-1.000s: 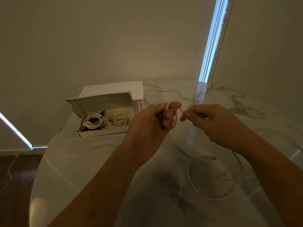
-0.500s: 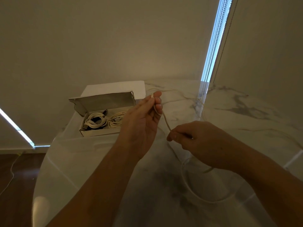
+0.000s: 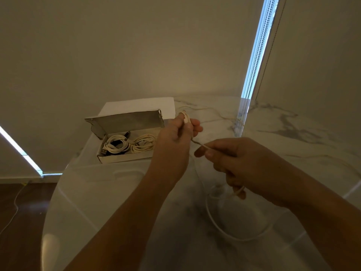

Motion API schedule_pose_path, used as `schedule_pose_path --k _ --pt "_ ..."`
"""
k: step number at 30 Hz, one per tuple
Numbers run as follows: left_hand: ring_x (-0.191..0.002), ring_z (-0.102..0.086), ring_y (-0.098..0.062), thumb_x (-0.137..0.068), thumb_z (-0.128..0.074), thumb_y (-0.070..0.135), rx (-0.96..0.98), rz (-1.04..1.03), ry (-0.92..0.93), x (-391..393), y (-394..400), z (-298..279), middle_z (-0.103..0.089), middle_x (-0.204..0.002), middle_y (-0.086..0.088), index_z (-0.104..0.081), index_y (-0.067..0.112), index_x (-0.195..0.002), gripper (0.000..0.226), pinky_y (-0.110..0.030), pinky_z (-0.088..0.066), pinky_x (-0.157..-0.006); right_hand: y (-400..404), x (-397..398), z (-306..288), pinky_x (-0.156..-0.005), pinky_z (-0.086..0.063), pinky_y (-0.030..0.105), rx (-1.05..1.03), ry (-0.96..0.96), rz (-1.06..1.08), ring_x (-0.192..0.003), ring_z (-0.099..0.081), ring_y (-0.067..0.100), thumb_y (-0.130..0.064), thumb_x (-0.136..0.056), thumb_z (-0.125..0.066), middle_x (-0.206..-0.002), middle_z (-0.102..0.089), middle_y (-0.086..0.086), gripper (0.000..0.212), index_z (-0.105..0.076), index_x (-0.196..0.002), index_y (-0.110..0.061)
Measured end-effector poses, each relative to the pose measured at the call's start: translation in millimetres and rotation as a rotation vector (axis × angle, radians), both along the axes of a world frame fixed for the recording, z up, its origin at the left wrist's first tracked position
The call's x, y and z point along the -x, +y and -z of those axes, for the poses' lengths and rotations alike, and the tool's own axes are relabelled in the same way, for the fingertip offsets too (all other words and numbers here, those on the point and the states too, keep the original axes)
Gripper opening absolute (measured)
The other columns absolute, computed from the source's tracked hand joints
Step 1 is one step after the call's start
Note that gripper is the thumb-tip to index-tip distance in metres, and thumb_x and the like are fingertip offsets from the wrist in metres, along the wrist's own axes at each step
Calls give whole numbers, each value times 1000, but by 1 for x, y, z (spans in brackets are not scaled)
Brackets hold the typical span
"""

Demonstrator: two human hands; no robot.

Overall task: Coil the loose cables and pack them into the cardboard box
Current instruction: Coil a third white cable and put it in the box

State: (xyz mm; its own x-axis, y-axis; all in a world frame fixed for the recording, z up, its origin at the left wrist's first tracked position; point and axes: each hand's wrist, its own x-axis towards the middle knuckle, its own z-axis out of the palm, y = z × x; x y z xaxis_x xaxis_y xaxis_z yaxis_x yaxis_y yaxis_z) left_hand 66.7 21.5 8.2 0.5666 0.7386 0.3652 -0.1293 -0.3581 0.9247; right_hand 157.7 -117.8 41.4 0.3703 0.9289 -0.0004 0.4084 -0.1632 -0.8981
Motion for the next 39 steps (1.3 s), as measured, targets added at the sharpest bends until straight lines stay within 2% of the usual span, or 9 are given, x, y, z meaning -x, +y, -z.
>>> schedule_pose_path --k 4,11,15,20,22,25,30,33,39 --pt "-84 -64 2 -105 -45 18 -164 54 229 2 -4 2 -67 -92 6 -66 12 -109 22 -8 -48 -71 -3 -9 -5 -43 -38 15 -74 -169 91 -41 -43 4 -39 -95 -59 -55 -51 -5 19 -76 -88 -34" --pt "-63 -59 -9 -102 -45 12 -88 243 289 7 -11 -10 -68 -75 -8 -73 9 -97 28 -27 -53 -68 -8 -32 -10 -56 -37 8 -201 -733 212 -69 -57 -6 -52 -78 -68 -71 -63 -18 17 -71 -80 -35" --pt "-61 -53 -12 -104 -41 15 53 345 251 10 -13 -16 -61 -70 -10 -74 2 -101 36 -22 -47 -61 -11 -43 -11 -64 -50 29 -279 -898 177 -71 -58 9 -49 -85 -59 -80 -65 -8 28 -74 -92 -26" --pt "-65 -46 -18 -101 -52 27 124 435 184 10 -10 -13 -52 -68 -3 -76 8 -100 31 -43 -49 -80 -6 -50 -3 -66 -40 15 -353 -958 168 -73 -54 12 -43 -93 -51 -87 -62 -4 33 -74 -103 -22" --pt "-67 -43 -21 -100 -56 26 163 456 152 10 -9 -11 -48 -69 -5 -77 11 -97 26 -45 -51 -89 -4 -51 0 -68 -40 14 -344 -953 179 -76 -56 13 -41 -94 -50 -91 -63 -3 33 -74 -108 -22" --pt "-65 -40 -16 -99 -55 20 286 477 77 10 -11 -10 -45 -73 -9 -75 2 -102 27 -23 -45 -70 -1 -49 4 -68 -45 14 -320 -840 213 -76 -60 8 -40 -95 -49 -95 -64 -5 31 -72 -111 -26" --pt "-62 -41 -8 -95 -55 23 541 596 -65 7 -8 -9 -48 -70 -4 -70 -3 -104 31 -17 -39 -58 8 -39 11 -56 -59 31 -309 -291 242 -53 -62 13 -23 -99 -57 -78 -63 -9 15 -70 -103 -26" --pt "-59 -40 -5 -100 -49 22 692 705 -183 6 -4 -9 -46 -69 2 -67 0 -102 28 -17 -37 -57 8 -35 9 -44 -44 25 -292 -76 235 -44 -47 8 -29 -97 -59 -71 -57 -2 13 -72 -97 -29" --pt "-59 -45 -4 -102 -47 23 864 778 -394 6 2 -9 -48 -72 5 -65 4 -108 27 -16 -39 -59 8 -32 12 -44 -37 17 -234 -132 265 -44 -41 5 -38 -97 -55 -60 -51 -5 20 -75 -100 -38"
